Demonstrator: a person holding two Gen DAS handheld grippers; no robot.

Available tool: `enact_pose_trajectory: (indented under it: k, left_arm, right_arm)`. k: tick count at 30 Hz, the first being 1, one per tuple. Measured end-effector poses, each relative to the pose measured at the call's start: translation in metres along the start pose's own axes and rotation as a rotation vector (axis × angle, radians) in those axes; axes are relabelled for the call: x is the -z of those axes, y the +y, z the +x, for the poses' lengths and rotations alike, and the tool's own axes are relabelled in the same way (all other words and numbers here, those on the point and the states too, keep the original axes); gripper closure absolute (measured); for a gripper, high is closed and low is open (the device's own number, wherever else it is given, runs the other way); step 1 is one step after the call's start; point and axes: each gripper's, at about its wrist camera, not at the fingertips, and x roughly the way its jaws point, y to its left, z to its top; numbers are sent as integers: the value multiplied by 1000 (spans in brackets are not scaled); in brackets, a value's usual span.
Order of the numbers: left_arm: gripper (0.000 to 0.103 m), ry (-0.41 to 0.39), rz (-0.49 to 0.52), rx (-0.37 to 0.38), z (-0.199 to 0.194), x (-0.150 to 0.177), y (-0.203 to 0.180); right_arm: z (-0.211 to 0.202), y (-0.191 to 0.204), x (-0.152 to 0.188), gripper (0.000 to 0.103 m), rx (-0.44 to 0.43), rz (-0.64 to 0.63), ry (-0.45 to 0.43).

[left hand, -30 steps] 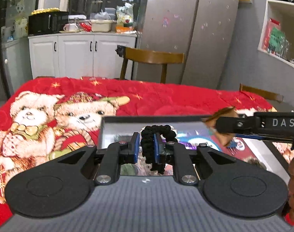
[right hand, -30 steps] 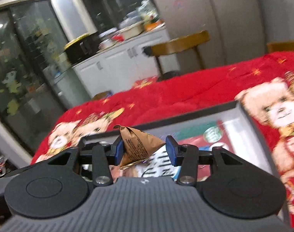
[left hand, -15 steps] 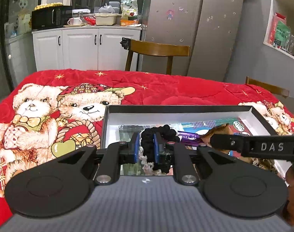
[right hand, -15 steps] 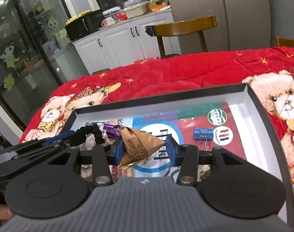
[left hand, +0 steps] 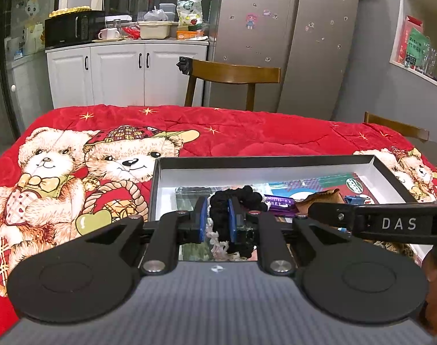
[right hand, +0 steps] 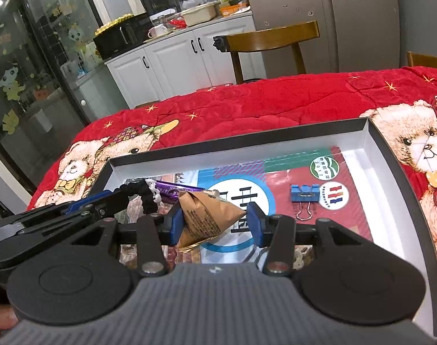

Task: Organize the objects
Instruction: 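Open both tools to release the scrunchie and packet into the box, then move both tools back toward the remaining items beside the box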

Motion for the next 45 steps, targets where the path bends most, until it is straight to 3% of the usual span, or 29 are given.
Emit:
enact_pose_trajectory:
  k: [14,18,22,24,26,33,35,39,45]
  left_arm:
    - [84,-3,-21,7,-1,-1,3]
    - [84,-20,-17,6,-3,-2,4]
    - [83,-63,-64,32,-18,-14,14]
    - [71,-97,-86,37,-30,-22,20]
    - [45,-147,-106,34,-44,-29,26]
    - [35,-297,-88,107,-106,-52,23]
    - [29,-348,-82,131,-129,-55,17]
    - [27,-414,-47,176,-167,-55,-5]
    - [26,-421,21,264,-210,-36,-55]
  right_arm:
    - [2,3,0,49,-11,-3,11]
    - [-3,6,-1,33,-26,-10,-8]
    - [-14,6,-6,26,-73,5,-33]
    - [-22,6,-9,25,-100,17,-53]
    - [-33,6,-13,24,-121,26,-73]
    - [-112,3,-25,15,-162,72,-246]
    - [-140,2,-23,15,-167,91,-310]
    - [-190,-2,-15,14,-145,64,-396]
    - [-258,-11,14,14,-74,10,-499]
